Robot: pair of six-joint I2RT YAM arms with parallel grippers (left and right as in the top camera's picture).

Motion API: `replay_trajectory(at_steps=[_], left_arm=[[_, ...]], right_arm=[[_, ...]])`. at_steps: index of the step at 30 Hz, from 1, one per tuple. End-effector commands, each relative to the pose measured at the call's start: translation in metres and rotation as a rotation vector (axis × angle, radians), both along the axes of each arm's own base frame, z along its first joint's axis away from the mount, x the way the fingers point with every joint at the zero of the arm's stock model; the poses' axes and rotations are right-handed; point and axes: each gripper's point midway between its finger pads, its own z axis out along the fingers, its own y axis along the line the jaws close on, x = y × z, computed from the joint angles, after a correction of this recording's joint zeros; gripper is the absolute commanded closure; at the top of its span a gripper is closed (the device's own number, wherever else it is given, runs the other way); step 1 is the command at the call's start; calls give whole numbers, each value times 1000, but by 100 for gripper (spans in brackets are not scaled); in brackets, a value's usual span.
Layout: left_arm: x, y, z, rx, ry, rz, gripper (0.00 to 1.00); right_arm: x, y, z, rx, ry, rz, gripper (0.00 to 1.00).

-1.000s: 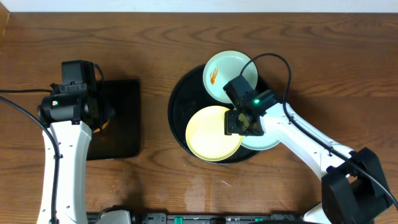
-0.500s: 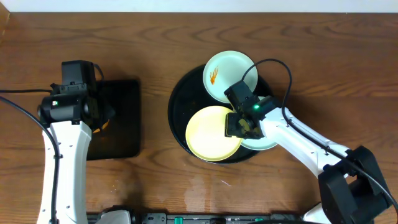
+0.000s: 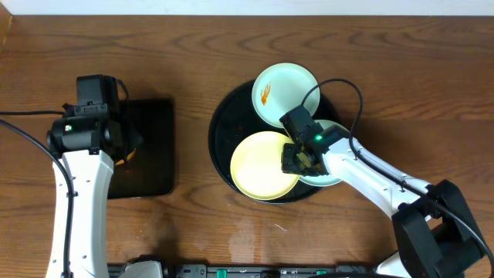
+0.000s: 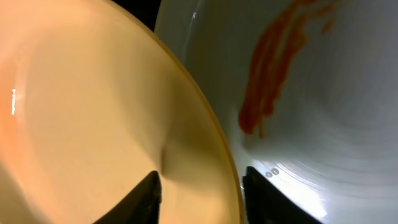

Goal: Clean dirty plates on tray and stack at the side
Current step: 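Grip the cream plate rim with the right gripper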

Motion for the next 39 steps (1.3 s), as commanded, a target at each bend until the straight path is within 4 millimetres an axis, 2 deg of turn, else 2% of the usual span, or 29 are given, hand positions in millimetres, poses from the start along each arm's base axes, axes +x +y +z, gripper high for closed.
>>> replay_trajectory(at_steps=[1, 13, 18, 22, 27, 28, 33, 39], left_arm=[[-1, 2, -1, 6, 10, 1, 92], [-1, 2, -2, 6, 10, 2, 92], [-1, 2, -2, 6, 10, 2, 92], [-1, 2, -2, 6, 10, 1, 92], [-1, 2, -2, 6, 11, 1, 92], [-1, 2, -2, 6, 11, 2, 92], [-1, 2, -2, 6, 10, 1, 92], [-1, 2, -2, 6, 11, 1, 92]], right_arm=[[-1, 2, -1, -2, -5, 2, 63], [-2, -1, -3, -14, -3, 1, 64], [-8, -5, -11, -24, 13, 1, 66], [-7, -4, -11, -19, 6, 1, 73], [-2, -2, -9, -7, -14, 0, 98], [-1, -1, -8, -6, -17, 4, 99], [12, 3, 3, 3, -57, 53, 99], [41, 4, 35, -59, -166, 138, 99]])
